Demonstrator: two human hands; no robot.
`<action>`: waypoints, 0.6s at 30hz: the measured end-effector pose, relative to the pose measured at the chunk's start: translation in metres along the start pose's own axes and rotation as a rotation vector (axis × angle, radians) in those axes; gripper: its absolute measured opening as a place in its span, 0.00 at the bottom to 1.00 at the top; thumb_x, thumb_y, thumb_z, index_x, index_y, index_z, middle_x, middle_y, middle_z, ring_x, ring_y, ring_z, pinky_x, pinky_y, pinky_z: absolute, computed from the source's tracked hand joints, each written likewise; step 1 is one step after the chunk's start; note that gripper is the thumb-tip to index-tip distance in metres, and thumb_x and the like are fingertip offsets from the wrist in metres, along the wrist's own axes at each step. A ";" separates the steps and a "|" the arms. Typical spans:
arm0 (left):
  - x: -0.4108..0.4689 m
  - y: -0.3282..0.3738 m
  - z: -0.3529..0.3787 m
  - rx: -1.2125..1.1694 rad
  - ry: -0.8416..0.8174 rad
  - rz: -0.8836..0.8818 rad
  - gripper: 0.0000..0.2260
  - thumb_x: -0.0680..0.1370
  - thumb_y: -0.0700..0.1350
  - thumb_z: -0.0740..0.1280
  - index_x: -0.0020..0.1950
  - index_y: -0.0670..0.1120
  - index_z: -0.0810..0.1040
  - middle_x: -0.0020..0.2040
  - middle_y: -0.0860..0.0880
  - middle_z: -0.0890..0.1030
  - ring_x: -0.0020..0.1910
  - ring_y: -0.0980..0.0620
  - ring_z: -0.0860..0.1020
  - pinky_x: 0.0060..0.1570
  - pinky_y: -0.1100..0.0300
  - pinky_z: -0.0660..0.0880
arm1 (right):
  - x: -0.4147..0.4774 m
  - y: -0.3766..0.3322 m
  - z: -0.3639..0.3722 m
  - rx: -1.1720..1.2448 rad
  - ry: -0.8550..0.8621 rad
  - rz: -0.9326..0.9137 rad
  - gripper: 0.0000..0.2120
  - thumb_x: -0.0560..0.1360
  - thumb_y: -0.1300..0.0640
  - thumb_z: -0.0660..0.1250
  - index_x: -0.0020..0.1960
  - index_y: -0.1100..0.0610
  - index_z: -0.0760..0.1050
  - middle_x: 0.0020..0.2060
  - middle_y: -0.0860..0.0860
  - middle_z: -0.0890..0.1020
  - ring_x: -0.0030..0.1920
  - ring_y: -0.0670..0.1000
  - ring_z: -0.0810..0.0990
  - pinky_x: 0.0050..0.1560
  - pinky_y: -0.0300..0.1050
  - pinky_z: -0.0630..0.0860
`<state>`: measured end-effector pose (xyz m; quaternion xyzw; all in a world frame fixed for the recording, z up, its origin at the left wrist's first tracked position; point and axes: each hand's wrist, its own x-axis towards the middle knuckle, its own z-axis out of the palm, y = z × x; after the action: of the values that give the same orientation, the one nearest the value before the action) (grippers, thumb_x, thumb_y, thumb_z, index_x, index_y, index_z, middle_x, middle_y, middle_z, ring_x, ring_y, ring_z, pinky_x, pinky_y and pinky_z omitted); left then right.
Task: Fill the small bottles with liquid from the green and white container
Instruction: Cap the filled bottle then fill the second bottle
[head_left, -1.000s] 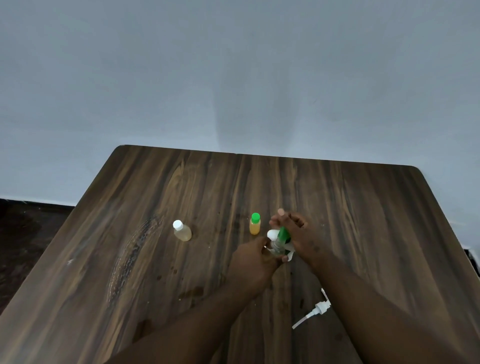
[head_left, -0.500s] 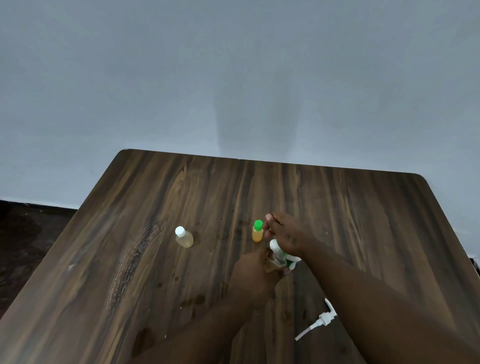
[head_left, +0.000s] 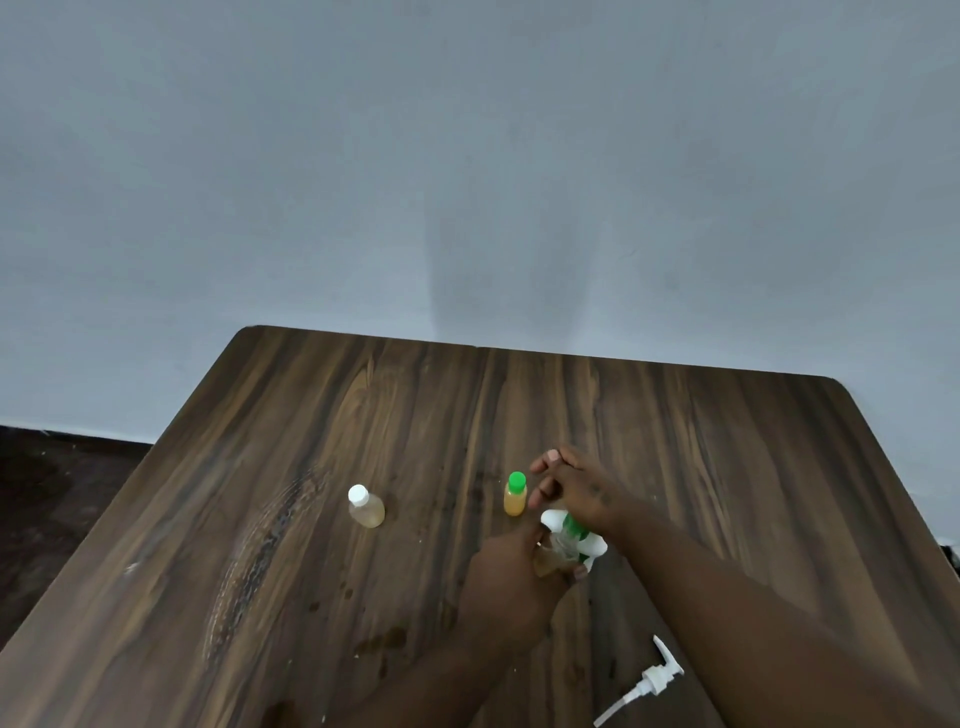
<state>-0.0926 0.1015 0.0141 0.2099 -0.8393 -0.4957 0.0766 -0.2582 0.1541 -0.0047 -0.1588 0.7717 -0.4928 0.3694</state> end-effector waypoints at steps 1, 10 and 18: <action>0.001 0.000 0.000 0.010 -0.001 -0.002 0.19 0.73 0.63 0.70 0.63 0.62 0.77 0.49 0.64 0.84 0.45 0.65 0.82 0.48 0.58 0.79 | -0.001 0.002 0.001 0.014 -0.002 0.029 0.16 0.85 0.54 0.51 0.54 0.60 0.75 0.35 0.60 0.83 0.34 0.50 0.79 0.39 0.42 0.75; 0.002 -0.002 -0.001 0.027 0.003 -0.019 0.20 0.71 0.65 0.69 0.61 0.60 0.78 0.50 0.65 0.84 0.48 0.66 0.81 0.50 0.60 0.78 | -0.007 -0.005 0.002 0.024 0.025 0.083 0.14 0.85 0.57 0.50 0.56 0.59 0.73 0.35 0.62 0.82 0.29 0.51 0.77 0.31 0.39 0.73; 0.005 -0.004 0.001 0.003 -0.023 -0.071 0.26 0.66 0.68 0.68 0.62 0.62 0.78 0.50 0.66 0.83 0.48 0.68 0.81 0.52 0.61 0.79 | -0.002 0.001 0.001 0.063 0.047 0.090 0.14 0.85 0.56 0.50 0.55 0.57 0.74 0.32 0.61 0.82 0.31 0.55 0.76 0.35 0.45 0.72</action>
<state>-0.0965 0.0981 0.0100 0.2337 -0.8330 -0.4992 0.0489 -0.2558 0.1557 -0.0052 -0.1006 0.7705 -0.5035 0.3777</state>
